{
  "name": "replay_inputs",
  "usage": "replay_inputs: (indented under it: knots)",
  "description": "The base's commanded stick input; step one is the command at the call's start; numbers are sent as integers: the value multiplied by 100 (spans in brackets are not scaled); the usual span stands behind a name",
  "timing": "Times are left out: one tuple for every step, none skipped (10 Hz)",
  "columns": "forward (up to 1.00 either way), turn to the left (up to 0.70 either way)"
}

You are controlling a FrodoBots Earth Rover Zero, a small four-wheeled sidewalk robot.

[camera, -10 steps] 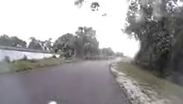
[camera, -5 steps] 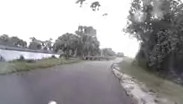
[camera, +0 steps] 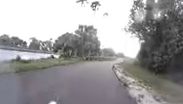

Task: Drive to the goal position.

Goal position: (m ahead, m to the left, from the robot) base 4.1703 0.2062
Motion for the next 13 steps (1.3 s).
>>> replay_inputs:
  knots:
    - [85,0]
    - [85,0]
    - [85,0]
    - [85,0]
    - [85,0]
    - [85,0]
    - [85,0]
    - [85,0]
    - [85,-2]
    - [85,-8]
    - [85,-34]
    - [85,-25]
    - [85,0]
